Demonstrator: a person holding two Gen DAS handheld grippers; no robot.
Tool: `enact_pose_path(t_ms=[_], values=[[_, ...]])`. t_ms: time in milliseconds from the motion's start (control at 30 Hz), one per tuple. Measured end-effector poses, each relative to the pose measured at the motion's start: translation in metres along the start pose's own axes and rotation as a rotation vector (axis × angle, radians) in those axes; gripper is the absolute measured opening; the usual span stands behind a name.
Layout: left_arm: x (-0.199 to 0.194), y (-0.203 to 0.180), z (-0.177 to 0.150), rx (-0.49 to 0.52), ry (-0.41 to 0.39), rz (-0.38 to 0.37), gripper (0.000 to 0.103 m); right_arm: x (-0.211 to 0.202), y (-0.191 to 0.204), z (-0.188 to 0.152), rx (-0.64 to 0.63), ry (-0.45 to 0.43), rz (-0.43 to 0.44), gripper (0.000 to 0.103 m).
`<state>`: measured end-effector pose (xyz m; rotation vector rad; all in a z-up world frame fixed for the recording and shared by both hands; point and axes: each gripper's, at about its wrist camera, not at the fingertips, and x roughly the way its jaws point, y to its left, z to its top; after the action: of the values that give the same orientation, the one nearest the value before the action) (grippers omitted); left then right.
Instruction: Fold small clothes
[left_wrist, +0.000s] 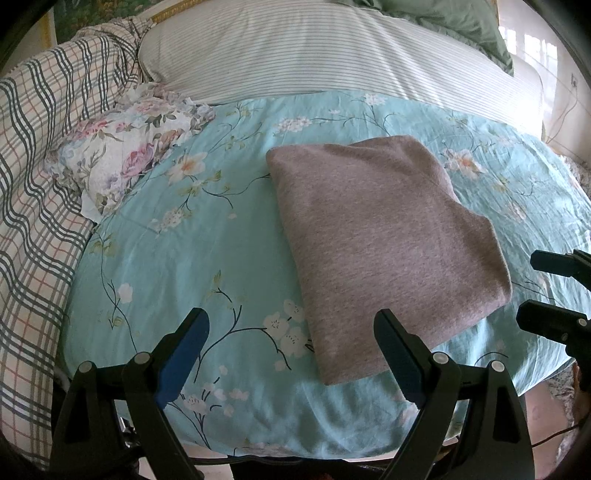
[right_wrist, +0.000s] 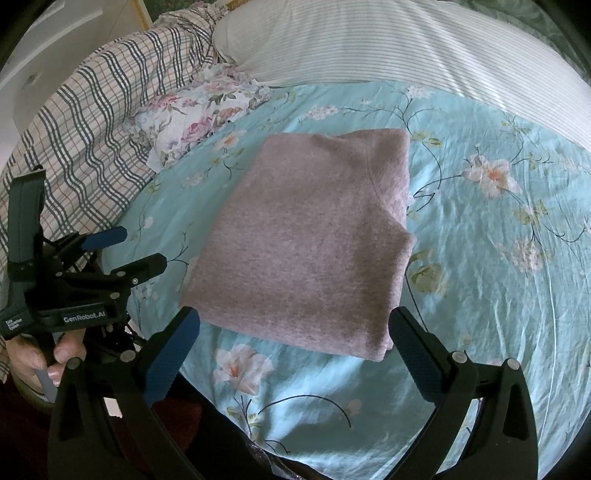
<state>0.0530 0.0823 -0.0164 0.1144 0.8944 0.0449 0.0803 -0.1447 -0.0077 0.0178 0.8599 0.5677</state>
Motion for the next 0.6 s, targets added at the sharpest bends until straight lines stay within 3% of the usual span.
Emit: enact_pose_path(t_ms=[600], values=[[0.0002, 0.0000, -0.0001, 0.001, -0.001, 0.005, 0.091, -0.0001, 0.0065, 0.0002, 0.003, -0.002, -0.005, 0.102]])
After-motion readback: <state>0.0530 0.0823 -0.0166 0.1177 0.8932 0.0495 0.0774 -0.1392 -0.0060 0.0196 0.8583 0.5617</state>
